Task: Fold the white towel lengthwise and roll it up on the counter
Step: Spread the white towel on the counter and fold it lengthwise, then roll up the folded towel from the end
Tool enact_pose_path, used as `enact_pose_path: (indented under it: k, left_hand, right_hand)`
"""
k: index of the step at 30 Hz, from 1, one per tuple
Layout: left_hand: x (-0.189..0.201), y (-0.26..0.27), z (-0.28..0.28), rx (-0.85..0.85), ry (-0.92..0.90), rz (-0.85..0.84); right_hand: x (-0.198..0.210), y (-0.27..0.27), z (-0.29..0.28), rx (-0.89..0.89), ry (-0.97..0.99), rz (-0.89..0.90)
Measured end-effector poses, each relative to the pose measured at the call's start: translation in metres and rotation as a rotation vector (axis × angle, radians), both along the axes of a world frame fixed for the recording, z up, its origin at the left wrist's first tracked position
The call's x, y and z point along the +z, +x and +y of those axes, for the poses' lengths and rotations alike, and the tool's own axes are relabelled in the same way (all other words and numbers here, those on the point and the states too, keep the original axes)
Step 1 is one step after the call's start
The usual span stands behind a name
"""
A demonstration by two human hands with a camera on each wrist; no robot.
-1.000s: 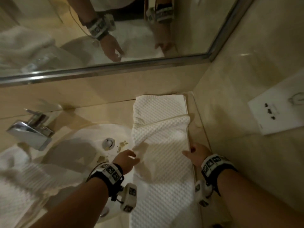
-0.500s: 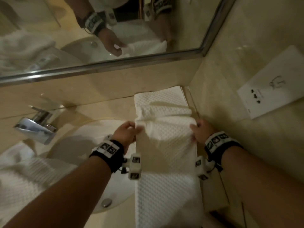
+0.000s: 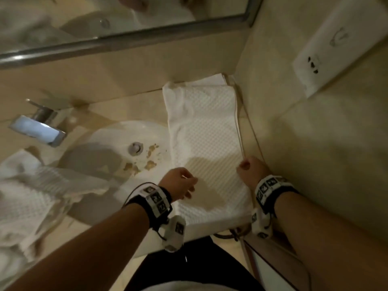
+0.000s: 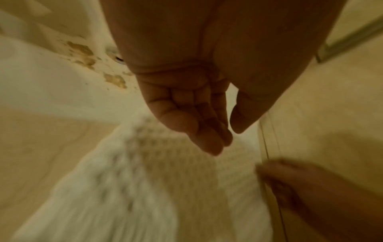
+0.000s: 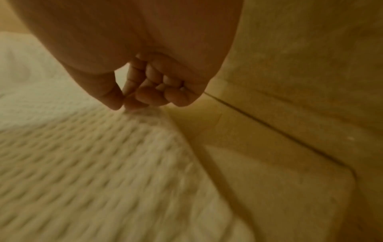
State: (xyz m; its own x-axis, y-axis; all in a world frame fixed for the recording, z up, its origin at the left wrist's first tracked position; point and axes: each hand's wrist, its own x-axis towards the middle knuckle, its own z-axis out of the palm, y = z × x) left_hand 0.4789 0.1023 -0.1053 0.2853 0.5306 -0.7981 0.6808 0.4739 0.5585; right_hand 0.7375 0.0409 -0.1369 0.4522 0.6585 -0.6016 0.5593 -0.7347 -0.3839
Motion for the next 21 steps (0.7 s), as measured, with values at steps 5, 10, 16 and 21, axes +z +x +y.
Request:
enact_pose_path:
  k: [5, 10, 16, 21]
  left_hand:
    - [-0.019, 0.012, -0.05, -0.565, 0.195, 0.101]
    - [-0.026, 0.002, -0.072, -0.851, 0.387, 0.198]
    - [-0.031, -0.014, -0.104, -0.964, 0.648, 0.228]
    - [-0.039, -0.033, -0.133, -1.028, 0.756, 0.244]
  right_hand:
    - [-0.002, -0.034, -0.02, 0.229, 0.027, 0.088]
    - [0.004, -0.068, -0.058, 0.53, 0.088, 0.07]
    - [-0.003, -0.089, -0.119, 0.691, 0.133, -0.072]
    - [-0.006, -0.105, -0.147, 0.873, 0.133, -0.271]
